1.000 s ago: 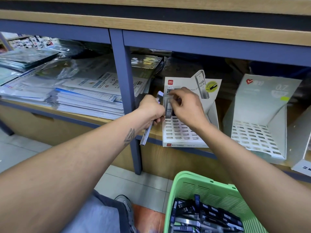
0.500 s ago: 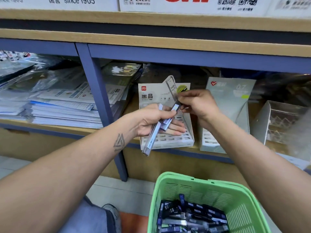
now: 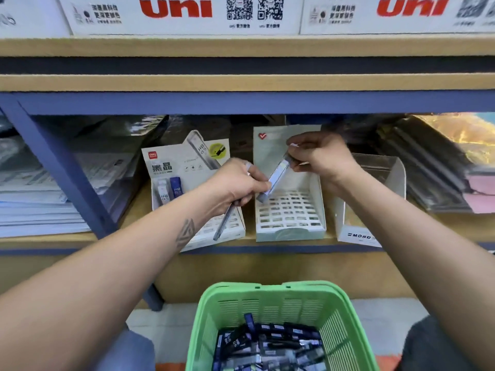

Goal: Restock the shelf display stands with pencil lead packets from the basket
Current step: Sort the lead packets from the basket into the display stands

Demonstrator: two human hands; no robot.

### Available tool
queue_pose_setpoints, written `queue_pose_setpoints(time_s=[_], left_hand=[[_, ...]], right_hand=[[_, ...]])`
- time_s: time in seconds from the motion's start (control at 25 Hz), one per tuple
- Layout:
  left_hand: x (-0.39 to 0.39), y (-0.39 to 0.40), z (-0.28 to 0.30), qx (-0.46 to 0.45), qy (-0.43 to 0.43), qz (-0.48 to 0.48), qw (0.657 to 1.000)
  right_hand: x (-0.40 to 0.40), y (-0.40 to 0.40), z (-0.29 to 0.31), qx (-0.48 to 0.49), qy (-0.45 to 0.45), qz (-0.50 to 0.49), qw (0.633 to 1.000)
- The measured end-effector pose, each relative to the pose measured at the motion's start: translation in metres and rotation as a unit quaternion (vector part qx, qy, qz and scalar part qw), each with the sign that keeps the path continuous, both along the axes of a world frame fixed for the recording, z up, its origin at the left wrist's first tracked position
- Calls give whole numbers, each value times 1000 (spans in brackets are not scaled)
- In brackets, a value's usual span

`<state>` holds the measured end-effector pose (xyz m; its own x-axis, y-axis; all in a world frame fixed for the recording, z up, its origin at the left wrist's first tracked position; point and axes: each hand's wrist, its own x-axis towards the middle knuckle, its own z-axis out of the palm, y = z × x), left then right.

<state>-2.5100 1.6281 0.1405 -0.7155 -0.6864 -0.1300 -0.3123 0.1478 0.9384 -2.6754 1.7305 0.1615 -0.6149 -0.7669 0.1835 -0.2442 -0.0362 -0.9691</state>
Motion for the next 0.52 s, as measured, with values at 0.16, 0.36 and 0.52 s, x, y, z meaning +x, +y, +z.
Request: queue_pose_setpoints(time_s=[0.16, 0.36, 0.52], left_hand=[[-26, 4, 1, -47, -29, 1, 998], [-35, -11, -1, -127, -98, 82, 984], [-35, -17, -9, -144, -180, 69, 970]], right_hand=[[-16, 4, -2, -15, 13, -2, 1000], [-19, -9, -11, 3, 193, -11, 981], [-11, -19, -22, 15, 311, -23, 950]])
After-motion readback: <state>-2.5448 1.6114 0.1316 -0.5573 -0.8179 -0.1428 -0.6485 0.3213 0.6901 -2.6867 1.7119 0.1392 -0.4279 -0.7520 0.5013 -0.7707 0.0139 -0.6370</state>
